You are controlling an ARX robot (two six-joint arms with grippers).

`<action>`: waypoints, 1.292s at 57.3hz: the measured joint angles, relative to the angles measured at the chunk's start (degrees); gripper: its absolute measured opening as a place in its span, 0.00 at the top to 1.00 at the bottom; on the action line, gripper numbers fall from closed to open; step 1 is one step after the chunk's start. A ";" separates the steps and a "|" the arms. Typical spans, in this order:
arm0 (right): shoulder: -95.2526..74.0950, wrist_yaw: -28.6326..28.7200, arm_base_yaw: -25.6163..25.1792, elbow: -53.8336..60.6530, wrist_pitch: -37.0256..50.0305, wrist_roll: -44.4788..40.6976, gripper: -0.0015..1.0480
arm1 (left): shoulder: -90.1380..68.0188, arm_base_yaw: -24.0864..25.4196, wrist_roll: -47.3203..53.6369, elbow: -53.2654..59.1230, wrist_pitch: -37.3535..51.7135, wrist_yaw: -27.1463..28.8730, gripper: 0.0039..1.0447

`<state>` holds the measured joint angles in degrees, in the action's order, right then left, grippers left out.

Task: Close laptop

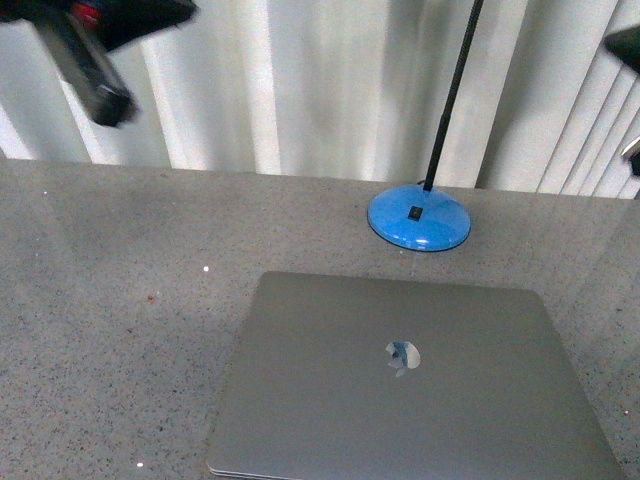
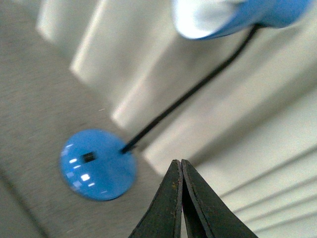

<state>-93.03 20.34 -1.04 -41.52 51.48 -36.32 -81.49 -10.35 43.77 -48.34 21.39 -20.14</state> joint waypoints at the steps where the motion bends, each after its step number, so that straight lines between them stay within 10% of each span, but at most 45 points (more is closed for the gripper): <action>1: 0.44 -0.77 -0.13 0.15 0.63 0.55 0.97 | 1.60 1.14 -0.76 1.38 0.63 -0.02 0.97; 13: 13.84 -14.01 -5.53 4.24 1.77 14.43 0.97 | 14.67 22.73 -13.90 15.06 1.25 1.99 0.97; 28: 27.65 -12.28 -8.15 5.60 -13.18 26.60 0.97 | 17.14 43.47 -33.07 16.17 4.57 -7.80 0.97; 74: 55.89 -20.13 0.87 35.82 -20.59 35.56 0.97 | 51.71 17.64 -43.78 44.41 4.15 13.05 0.97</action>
<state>-37.15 0.21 -0.16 -5.69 30.89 -0.75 -29.78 7.29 -0.01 -3.92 25.54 -7.09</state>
